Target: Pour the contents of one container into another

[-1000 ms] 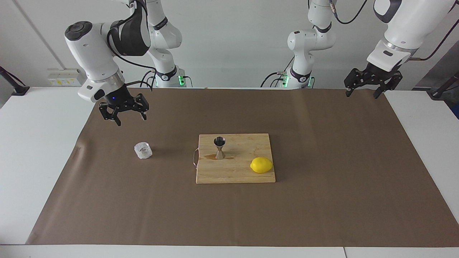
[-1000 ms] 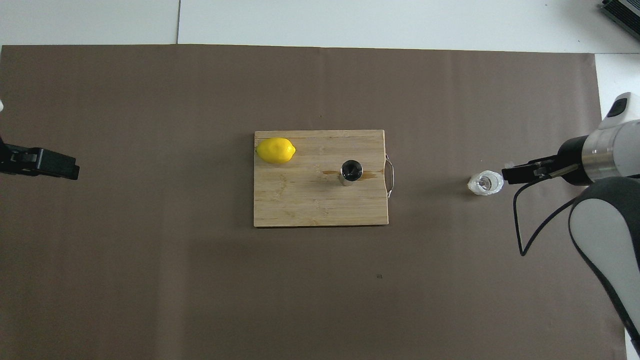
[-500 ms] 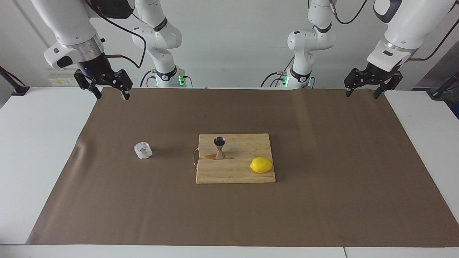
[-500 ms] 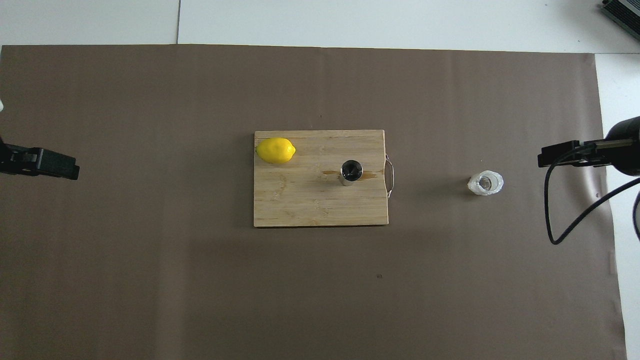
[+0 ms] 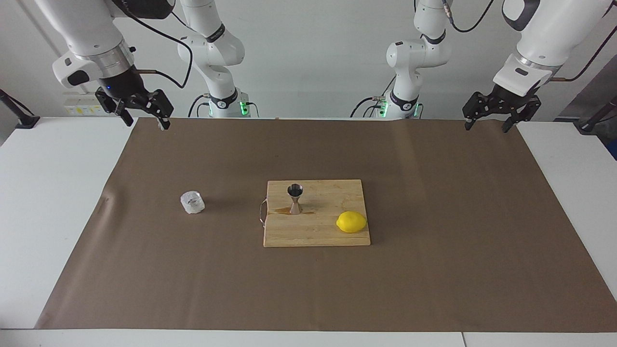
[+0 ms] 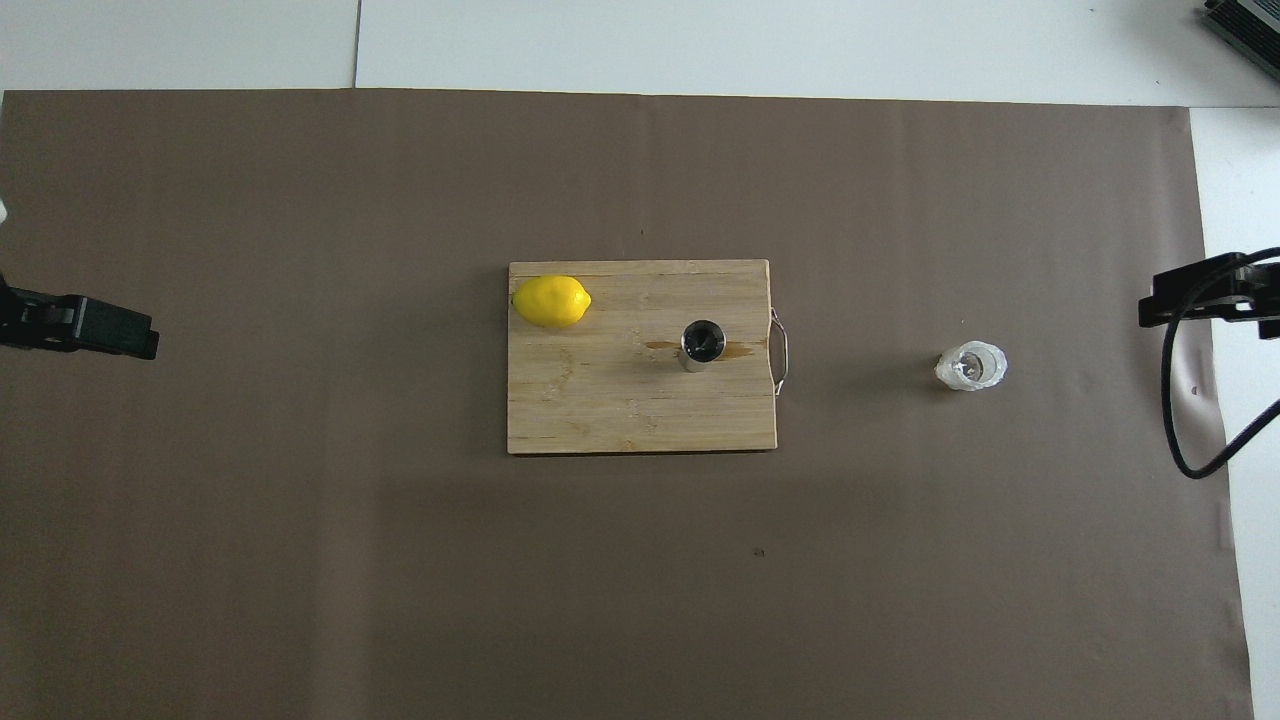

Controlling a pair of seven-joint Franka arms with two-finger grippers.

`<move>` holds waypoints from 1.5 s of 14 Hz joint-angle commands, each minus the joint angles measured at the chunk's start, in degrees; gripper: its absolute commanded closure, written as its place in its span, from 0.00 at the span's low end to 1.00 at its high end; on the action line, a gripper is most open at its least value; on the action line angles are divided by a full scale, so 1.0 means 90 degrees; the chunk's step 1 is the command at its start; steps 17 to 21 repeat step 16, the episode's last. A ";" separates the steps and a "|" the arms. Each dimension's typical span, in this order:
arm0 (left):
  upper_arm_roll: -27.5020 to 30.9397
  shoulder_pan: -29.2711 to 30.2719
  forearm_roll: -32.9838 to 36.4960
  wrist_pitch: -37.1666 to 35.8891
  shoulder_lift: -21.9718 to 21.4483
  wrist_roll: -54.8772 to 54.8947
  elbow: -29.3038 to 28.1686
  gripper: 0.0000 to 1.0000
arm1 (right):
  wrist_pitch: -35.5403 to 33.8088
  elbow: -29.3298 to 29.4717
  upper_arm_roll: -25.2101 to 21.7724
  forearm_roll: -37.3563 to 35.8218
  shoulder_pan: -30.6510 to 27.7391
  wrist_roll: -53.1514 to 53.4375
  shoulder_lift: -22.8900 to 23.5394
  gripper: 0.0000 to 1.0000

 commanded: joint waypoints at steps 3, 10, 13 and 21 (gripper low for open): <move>-0.0082 0.0102 0.0082 -0.0036 -0.0155 0.0028 -0.0137 0.00 | 0.0382 -0.0519 0.0039 -0.0021 0.0076 0.0202 -0.0277 0.00; -0.0082 0.0102 0.0082 -0.0036 -0.0155 0.0028 -0.0137 0.00 | 0.0677 -0.1115 0.0039 -0.0040 0.0144 0.0397 -0.0580 0.00; -0.0082 0.0102 0.0082 -0.0026 -0.0155 0.0028 -0.0137 0.00 | 0.0902 -0.1116 0.0030 -0.0099 0.0174 0.0358 -0.0551 0.00; -0.0082 0.0102 0.0082 -0.0036 -0.0155 0.0028 -0.0137 0.00 | 0.0941 -0.1107 0.0039 -0.0109 0.0213 0.0436 -0.0551 0.00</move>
